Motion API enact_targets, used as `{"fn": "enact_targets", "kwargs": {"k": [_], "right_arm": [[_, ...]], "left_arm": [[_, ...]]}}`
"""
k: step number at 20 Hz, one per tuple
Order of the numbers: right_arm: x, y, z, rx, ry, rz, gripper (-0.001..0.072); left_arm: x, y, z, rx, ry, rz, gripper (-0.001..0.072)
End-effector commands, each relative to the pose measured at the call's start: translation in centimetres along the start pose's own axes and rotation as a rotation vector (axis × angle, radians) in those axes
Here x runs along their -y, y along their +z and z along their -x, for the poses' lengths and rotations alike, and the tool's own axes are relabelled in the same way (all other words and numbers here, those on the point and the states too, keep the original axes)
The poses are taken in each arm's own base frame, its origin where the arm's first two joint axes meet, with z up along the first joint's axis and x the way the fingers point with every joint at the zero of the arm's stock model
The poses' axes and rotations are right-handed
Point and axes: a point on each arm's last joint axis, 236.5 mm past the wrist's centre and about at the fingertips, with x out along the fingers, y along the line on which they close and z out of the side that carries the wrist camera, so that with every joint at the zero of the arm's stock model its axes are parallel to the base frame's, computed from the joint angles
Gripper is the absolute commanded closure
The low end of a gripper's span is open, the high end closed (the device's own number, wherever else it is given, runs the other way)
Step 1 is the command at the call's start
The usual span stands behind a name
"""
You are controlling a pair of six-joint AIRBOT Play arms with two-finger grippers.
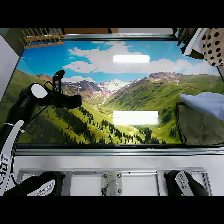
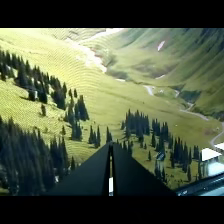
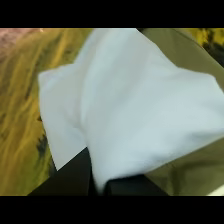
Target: Fold the clothes and pants, and hang the long-sleeved shirts on hangers.
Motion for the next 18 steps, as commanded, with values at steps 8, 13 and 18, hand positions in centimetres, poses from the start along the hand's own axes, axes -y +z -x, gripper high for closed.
{"fn": "enact_targets", "kwargs": {"k": [8, 13, 18], "right_arm": [[5.7, -10.3, -3.7, -0.249, -0.170, -0.005, 0.0387], [2.1, -5.8, -1.5, -0.104, -0.070, 0.086, 0.0029], [-14.7, -8.4, 1.2, -0.066, 0.423, 0.358, 0.0029]], "left_arm": [[0.1, -0.7, 0.0, -0.029, -0.002, -0.001, 0.0697], [0.1, -0.8, 0.0, -0.032, -0.002, 0.000, 0.0696], [0.1, -0.5, 0.0, -0.021, -0.001, -0.001, 0.0697]]}}
